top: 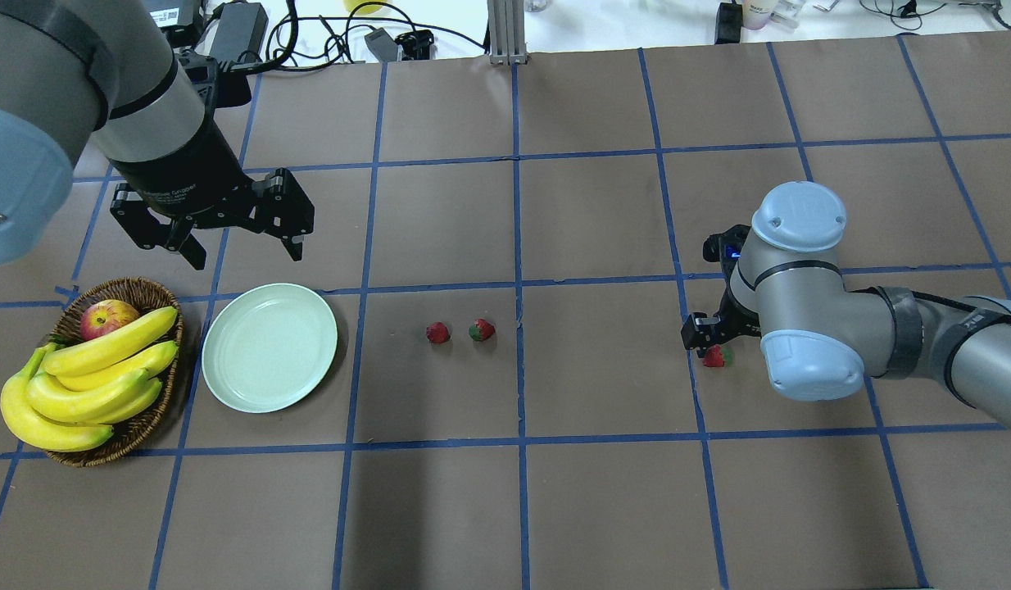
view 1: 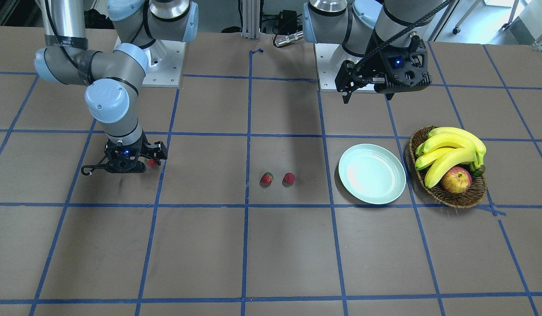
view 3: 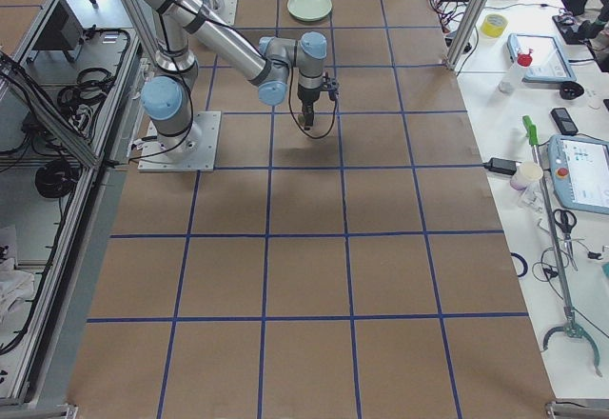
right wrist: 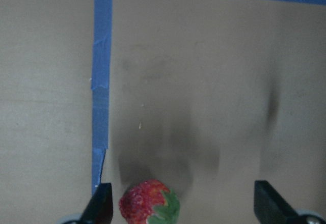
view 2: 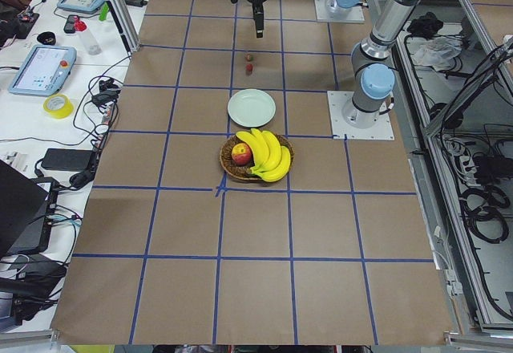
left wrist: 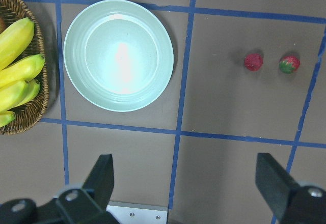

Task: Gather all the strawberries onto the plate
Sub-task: 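Close the right gripper on the last strawberry, then carry the strawberry toward the plate and release it beside the others, then raise the right arm away while the left arm reaches toward the strawberries, then lower the left gripper onto the strawberry nearest the plate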

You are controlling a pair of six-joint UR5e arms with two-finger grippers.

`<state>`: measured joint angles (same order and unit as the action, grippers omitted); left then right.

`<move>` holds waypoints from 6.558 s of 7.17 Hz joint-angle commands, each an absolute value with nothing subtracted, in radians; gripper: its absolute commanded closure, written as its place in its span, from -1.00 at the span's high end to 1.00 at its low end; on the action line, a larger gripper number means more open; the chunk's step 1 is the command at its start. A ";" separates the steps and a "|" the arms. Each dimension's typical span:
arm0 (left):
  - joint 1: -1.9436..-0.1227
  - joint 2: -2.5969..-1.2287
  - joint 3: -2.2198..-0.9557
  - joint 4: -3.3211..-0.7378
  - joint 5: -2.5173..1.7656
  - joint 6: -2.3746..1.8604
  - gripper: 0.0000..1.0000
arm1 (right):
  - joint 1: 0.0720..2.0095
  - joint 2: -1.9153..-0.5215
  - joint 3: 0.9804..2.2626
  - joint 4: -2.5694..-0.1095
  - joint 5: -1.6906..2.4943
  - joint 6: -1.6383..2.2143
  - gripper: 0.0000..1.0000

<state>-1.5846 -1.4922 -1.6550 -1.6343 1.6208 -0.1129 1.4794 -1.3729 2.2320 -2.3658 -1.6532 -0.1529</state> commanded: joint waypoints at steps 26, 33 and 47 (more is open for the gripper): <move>-1.585 -1.496 -1.664 -1.632 1.641 -0.121 1.00 | 2.074 -1.024 1.641 -2.284 -1.237 0.577 1.00; -1.562 -1.514 -1.674 -1.629 1.626 -0.118 1.00 | 1.756 -1.369 1.648 -1.794 -1.491 0.188 1.00; -1.719 -1.874 -1.967 -0.968 1.414 0.337 1.00 | 1.651 -1.606 1.514 -1.628 -1.591 0.184 1.00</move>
